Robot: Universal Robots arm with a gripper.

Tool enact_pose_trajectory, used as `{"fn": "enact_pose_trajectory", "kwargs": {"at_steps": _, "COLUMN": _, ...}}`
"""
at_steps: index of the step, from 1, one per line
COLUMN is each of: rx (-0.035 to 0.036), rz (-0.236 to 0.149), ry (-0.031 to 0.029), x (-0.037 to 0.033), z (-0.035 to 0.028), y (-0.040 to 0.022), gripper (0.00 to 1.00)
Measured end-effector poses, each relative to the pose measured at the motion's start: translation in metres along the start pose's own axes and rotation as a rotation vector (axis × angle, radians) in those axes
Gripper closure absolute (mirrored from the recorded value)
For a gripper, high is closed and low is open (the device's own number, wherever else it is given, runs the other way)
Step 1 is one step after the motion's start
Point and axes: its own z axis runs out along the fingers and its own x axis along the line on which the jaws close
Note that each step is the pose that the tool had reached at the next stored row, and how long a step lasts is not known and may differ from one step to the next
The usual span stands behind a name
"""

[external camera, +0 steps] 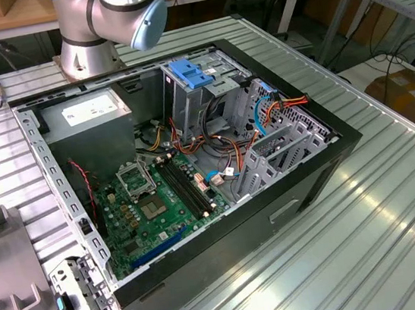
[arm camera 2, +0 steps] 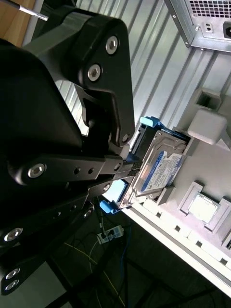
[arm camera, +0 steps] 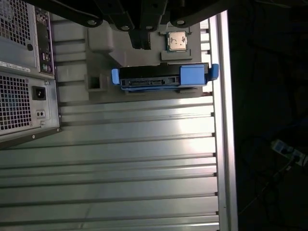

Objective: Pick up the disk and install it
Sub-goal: 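Reach for the disk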

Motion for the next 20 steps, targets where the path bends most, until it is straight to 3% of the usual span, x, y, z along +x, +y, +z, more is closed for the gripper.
{"fn": "enact_pose_trajectory", "kwargs": {"at_steps": 20, "rx": 0.0000, "rz": 0.000, "ry": 0.0000, "x": 0.0229, "z": -0.0002, "y": -0.0017, "gripper": 0.89}}
